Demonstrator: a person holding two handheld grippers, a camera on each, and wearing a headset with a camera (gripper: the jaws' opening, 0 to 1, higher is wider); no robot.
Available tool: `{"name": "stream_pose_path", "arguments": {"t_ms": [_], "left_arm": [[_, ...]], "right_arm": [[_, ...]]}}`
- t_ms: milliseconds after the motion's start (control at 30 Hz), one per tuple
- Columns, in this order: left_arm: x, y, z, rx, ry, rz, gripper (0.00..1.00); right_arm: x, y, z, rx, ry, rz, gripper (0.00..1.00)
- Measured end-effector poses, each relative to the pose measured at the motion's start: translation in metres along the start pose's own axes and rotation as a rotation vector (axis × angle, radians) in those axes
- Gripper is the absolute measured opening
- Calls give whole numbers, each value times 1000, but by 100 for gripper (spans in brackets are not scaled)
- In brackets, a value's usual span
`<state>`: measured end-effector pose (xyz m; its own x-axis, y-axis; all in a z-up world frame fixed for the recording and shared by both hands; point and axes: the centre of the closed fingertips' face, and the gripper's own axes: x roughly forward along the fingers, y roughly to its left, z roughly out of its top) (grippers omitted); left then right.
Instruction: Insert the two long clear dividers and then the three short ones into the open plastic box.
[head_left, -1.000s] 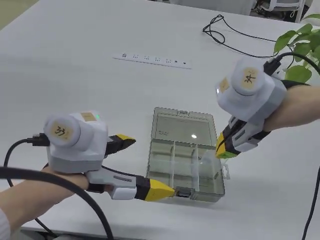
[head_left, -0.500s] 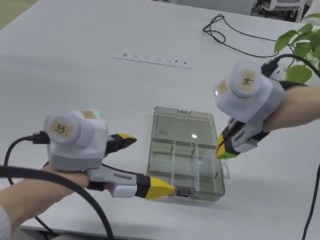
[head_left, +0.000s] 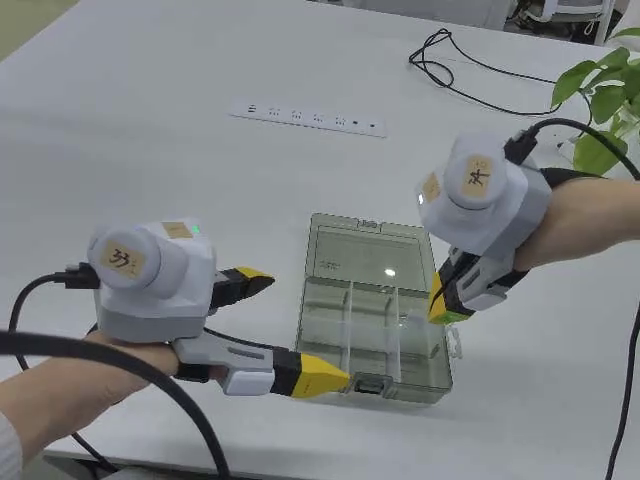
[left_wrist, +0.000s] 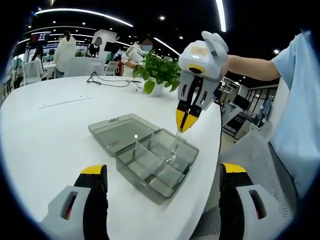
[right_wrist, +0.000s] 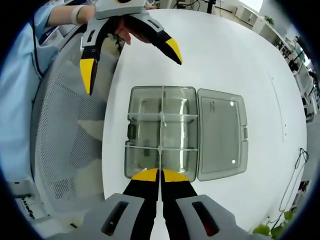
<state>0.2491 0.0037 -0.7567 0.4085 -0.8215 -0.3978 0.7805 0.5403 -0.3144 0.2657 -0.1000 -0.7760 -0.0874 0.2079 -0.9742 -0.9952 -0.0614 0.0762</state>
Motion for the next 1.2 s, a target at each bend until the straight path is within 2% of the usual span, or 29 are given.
{"name": "stream_pose_path", "arguments": {"t_ms": [367,1033,1200], "left_arm": [[0,-3,-1,3,4,-10,95],[-2,1,-1,1,3,-4,94],[-2,1,-1,-2,1,-3,94]], "right_arm": [[12,-1,-2,-3,8,8,3],[37,-6,-10,23,25,17,3],[37,-6,-10,46,12,10,3]]}}
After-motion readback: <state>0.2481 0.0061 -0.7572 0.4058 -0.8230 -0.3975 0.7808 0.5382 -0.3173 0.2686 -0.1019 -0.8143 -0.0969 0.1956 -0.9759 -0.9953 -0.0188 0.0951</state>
